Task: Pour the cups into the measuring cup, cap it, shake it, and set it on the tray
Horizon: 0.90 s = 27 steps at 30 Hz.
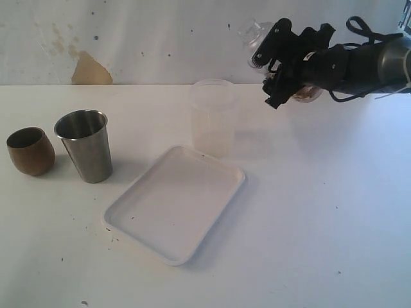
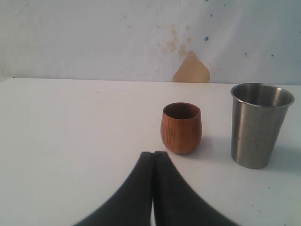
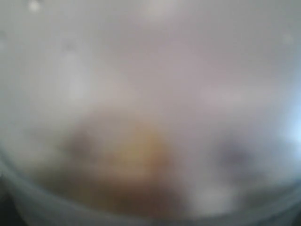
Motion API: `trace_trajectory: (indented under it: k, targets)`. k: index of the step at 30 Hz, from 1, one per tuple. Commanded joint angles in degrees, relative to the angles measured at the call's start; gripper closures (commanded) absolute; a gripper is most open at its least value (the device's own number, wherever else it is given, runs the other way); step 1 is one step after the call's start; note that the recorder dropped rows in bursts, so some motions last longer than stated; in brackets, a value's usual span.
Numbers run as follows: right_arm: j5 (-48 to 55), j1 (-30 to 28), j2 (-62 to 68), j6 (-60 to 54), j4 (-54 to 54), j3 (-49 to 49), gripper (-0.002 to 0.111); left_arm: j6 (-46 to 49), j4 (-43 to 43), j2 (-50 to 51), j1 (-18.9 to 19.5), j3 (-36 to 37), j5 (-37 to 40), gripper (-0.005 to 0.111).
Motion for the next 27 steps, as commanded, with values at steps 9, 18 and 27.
trace_trajectory:
  k: [9, 18, 27]
  targets:
    - [-6.0, -0.2, -0.3, -8.2, 0.9, -1.1, 0.108, -0.1, 0.3, -0.2, -0.1, 0.3, 0.0, 0.107]
    - [-3.1, -0.2, 3.2, -8.2, 1.1, -5.1, 0.108, -0.1, 0.3, -0.2, -0.1, 0.3, 0.0, 0.107]
    - [-5.9, -0.2, 3.9, -15.2, 1.1, -5.5, 0.108, -0.1, 0.3, -0.2, -0.1, 0.3, 0.0, 0.107]
